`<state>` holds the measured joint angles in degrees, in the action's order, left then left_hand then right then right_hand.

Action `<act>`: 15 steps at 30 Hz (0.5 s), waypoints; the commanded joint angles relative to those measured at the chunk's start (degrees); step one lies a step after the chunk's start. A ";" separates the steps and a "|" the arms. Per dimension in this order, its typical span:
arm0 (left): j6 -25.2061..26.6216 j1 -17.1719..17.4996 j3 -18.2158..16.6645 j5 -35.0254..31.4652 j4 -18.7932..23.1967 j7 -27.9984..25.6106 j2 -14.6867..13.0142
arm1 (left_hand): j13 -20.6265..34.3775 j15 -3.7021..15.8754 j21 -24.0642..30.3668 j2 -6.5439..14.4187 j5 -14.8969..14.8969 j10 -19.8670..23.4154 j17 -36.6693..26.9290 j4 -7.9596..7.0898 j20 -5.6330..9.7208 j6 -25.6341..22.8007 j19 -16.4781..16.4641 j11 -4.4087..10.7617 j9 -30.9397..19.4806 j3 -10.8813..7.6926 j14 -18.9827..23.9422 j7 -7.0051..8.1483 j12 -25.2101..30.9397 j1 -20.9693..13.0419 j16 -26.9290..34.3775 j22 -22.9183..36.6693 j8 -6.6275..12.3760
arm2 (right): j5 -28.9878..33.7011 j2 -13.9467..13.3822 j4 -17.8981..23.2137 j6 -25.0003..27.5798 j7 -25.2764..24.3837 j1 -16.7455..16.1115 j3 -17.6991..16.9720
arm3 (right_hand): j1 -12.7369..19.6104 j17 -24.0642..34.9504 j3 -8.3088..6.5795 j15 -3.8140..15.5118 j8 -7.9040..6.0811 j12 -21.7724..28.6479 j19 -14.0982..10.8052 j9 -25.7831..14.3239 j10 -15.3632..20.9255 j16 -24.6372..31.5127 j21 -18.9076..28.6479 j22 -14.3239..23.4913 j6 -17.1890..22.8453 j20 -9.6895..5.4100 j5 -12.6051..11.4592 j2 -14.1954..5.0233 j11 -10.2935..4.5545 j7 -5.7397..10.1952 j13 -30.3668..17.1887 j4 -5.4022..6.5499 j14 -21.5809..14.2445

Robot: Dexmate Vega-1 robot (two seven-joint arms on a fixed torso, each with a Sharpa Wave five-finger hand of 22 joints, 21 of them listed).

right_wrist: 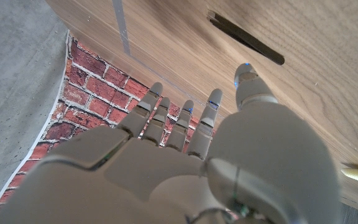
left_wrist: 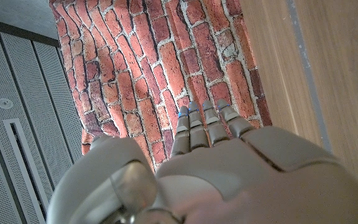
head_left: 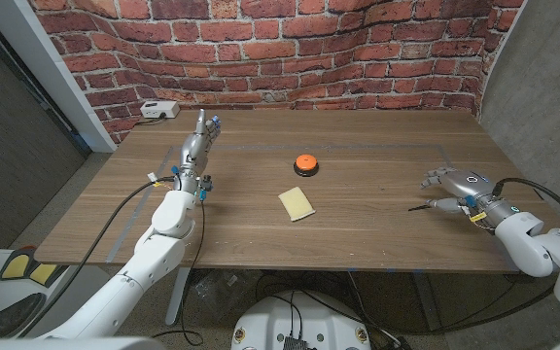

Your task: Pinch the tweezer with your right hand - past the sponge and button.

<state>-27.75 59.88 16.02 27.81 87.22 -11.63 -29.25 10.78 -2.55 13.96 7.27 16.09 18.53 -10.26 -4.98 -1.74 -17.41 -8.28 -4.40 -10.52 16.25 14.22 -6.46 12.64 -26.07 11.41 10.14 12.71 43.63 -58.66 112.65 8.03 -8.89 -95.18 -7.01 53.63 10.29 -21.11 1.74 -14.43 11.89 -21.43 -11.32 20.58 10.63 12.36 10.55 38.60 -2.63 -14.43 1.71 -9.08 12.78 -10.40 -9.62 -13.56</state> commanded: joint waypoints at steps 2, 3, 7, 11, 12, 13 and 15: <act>0.37 -0.04 -0.07 -0.22 0.63 -0.41 -0.12 | 0.28 -0.11 -0.12 0.13 -0.08 0.62 -0.31 -0.20 -0.01 -0.43 -0.59 0.01 -0.26 0.22 0.39 -0.20 -0.07 0.27 -0.18 0.18 -0.22 | -2.05 -3.19 -2.56 1.28 -3.12 1.11 3.72 | 0.45 0.11 -0.10 0.04 -0.35 0.43 -0.60 -0.31 0.79 0.55 0.48 0.07 1.23 -1.88 -0.30 0.00 0.04 -0.11 -0.02 0.30 -0.92; 0.40 -0.07 -0.03 -0.23 0.63 -0.39 -0.12 | 0.28 -0.14 -0.14 0.14 -0.09 0.56 -0.31 -0.20 -0.01 -0.48 -0.59 0.00 -0.26 0.22 0.38 -0.21 -0.10 0.27 -0.19 0.18 -0.21 | -2.17 -3.34 -2.73 1.44 -3.42 1.33 4.10 | 0.46 0.11 -0.09 0.03 -0.37 0.42 -0.66 -0.31 0.79 0.54 0.50 0.07 1.30 -1.84 -0.30 0.00 0.05 -0.11 -0.02 0.31 -0.93; 0.45 -0.19 0.08 -0.28 0.60 -0.34 -0.06 | 0.28 -0.17 -0.19 0.16 -0.11 0.58 -0.31 -0.21 0.03 -0.52 -0.60 -0.01 -0.26 0.21 0.42 -0.21 -0.13 0.23 -0.19 0.18 -0.23 | -2.44 -4.43 -3.35 1.90 -4.23 2.35 5.98 | 0.50 0.12 -0.08 0.00 -0.43 0.41 -0.81 -0.31 0.83 0.52 0.54 0.08 1.57 -1.83 -0.32 0.02 0.07 -0.09 -0.02 0.35 -1.05; 0.44 -0.20 0.08 -0.40 0.63 -0.52 0.01 | 0.28 -0.17 -0.25 0.19 -0.14 0.59 -0.31 -0.22 -0.04 -0.51 -0.61 -0.02 -0.26 0.20 0.38 -0.17 -0.16 0.19 -0.22 0.18 -0.29 | -2.74 -5.68 -3.86 2.25 -5.00 3.23 7.89 | 0.56 0.13 -0.07 0.13 -0.46 0.44 -1.04 -0.31 0.95 0.53 0.62 0.08 1.76 -1.87 -0.34 0.04 0.00 -0.07 -0.02 0.37 -1.20; 0.46 -0.16 0.07 -0.39 0.69 -0.56 0.01 | 0.28 -0.11 -0.26 0.20 -0.14 0.59 -0.31 -0.22 -0.01 -0.52 -0.62 -0.02 -0.26 0.20 0.43 -0.16 -0.17 0.18 -0.21 0.18 -0.29 | -3.00 -5.89 -4.02 2.31 -5.19 3.48 8.33 | 0.60 0.13 -0.08 0.15 -0.47 0.48 -1.06 -0.31 1.06 0.56 0.62 0.09 1.81 -1.87 -0.35 0.03 -0.02 -0.06 -0.02 0.37 -1.33; 0.54 -0.11 0.08 -0.40 0.75 -0.59 -0.02 | 0.28 -0.14 -0.27 0.20 -0.14 0.62 -0.31 -0.22 -0.01 -0.52 -0.62 -0.02 -0.26 0.20 0.42 -0.15 -0.16 0.18 -0.21 0.18 -0.30 | -3.28 -6.12 -4.18 2.37 -5.36 3.69 8.72 | 0.66 0.13 -0.10 0.22 -0.47 0.50 -1.09 -0.31 1.15 0.58 0.63 0.09 1.86 -1.87 -0.37 0.01 -0.02 -0.05 -0.02 0.37 -1.41; 0.79 0.03 0.09 -0.42 0.89 -0.78 -0.04 | 0.29 -0.15 -0.29 0.22 -0.16 0.58 -0.31 -0.23 -0.02 -0.53 -0.63 0.00 -0.26 0.20 0.41 -0.14 -0.19 0.16 -0.22 0.18 -0.31 | -3.64 -6.58 -4.68 2.35 -6.11 4.19 9.59 | 0.90 0.13 -0.17 0.47 -0.47 0.64 -1.28 -0.30 1.58 0.65 0.69 0.10 2.03 -1.89 -0.42 -0.01 -0.14 -0.03 -0.02 0.33 -1.85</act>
<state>-27.43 59.79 16.02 27.58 87.75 -11.97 -29.32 10.78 -2.55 13.96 7.26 16.10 18.53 -10.26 -4.98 -1.74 -17.41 -8.28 -4.40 -10.52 16.25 14.21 -6.46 12.64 -26.06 11.42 10.14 12.49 41.46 -62.55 109.83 9.67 -12.57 -93.18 -1.81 53.62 10.28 -21.11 2.06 -14.50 12.10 -22.19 -11.32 21.33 10.88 12.81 10.55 39.83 -2.55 -14.41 1.71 -9.21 12.78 -10.40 -9.63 -14.50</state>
